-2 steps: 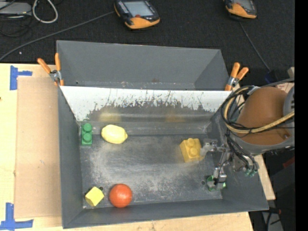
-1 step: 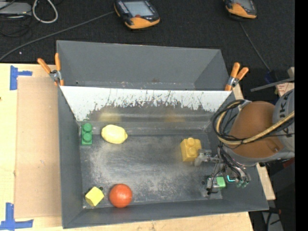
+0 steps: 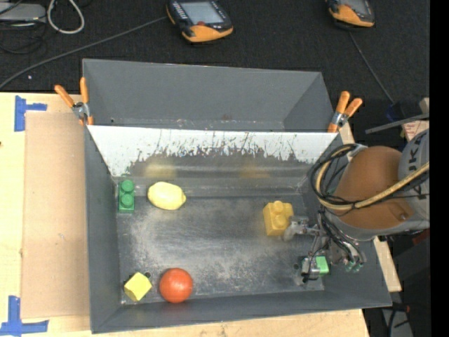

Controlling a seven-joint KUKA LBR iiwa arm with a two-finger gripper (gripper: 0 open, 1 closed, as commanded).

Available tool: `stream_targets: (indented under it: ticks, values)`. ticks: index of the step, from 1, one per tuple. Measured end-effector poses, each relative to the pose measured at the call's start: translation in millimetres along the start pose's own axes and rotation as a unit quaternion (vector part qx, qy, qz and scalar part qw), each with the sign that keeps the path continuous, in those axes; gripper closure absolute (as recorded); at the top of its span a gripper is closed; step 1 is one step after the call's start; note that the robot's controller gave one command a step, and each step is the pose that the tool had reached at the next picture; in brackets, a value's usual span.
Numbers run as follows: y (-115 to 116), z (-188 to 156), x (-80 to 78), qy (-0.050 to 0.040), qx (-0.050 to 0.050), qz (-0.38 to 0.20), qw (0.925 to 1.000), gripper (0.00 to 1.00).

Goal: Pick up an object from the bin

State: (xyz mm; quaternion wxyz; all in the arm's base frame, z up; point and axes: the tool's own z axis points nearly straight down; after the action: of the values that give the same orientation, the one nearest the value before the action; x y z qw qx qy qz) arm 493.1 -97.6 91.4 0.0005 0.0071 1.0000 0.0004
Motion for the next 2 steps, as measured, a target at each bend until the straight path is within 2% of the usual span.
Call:
stream_targets:
  ticks: [1,2]
  values:
    - [-63,8,0.9,0.0013,0.000,0.015,0.9999,0.00]
    - [-59,-3,2.3,-0.0001,-0.002,0.012,0.9999,1.00]
